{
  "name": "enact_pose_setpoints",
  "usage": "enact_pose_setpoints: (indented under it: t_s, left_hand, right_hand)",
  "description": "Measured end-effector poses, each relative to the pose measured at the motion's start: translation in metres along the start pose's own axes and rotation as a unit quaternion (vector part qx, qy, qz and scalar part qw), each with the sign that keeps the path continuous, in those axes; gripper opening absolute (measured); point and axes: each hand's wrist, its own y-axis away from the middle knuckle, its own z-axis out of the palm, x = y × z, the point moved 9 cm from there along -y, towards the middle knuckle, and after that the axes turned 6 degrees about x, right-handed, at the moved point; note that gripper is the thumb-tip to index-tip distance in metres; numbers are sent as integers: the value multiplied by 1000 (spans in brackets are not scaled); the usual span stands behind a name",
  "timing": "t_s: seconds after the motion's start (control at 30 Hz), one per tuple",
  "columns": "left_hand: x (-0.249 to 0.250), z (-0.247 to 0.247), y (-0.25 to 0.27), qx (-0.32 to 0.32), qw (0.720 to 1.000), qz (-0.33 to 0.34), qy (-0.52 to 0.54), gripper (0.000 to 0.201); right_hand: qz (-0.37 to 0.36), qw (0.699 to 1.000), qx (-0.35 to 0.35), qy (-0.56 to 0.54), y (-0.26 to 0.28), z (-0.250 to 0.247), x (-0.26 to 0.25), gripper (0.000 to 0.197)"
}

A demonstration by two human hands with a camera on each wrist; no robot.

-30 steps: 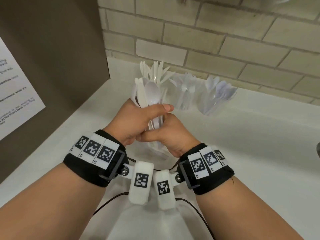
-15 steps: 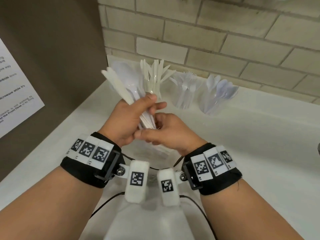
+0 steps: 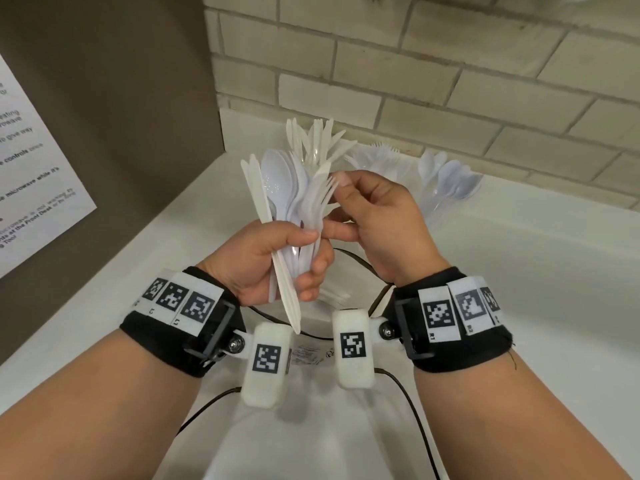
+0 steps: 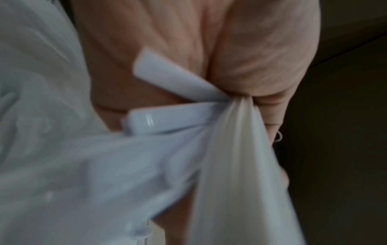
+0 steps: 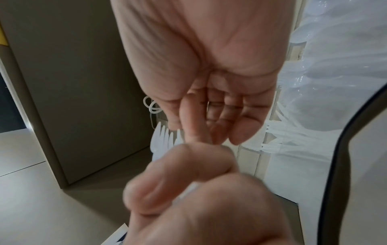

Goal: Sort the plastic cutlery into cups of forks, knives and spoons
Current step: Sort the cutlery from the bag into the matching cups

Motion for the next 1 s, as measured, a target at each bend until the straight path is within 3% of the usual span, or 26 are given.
enact_pose_setpoints:
  t_s: [0.17, 0.4, 0.6, 0.7, 0.8, 0.87, 1.0]
  left_hand:
    - [-1, -7, -1, 66, 996, 12, -53, 24]
    - [-11, -16, 1, 113, 987, -16, -116, 28]
    - [-17, -26, 1, 192, 962, -37, -189, 17]
    - [-11, -34, 0, 249, 939, -27, -235, 11]
    - [-5, -42, -2, 296, 925, -13, -238, 20]
    - [-1, -45, -2, 315, 918, -5, -239, 23]
    - [5, -46, -4, 329, 906, 19, -267, 34]
  right_hand:
    - [1, 1000, 8, -14, 1, 1, 2, 11]
    - [-28, 989, 136, -59, -11, -26, -6, 15]
    - [-135, 940, 236, -204, -6, -58, -50, 14]
    - [-141, 955, 210, -154, -6, -52, -59, 13]
    - [-97, 988, 114, 36, -8, -23, -43, 11]
    - [-74, 984, 52, 151, -6, -6, -25, 13]
    - [-36, 978, 13, 203, -4, 10, -1, 33]
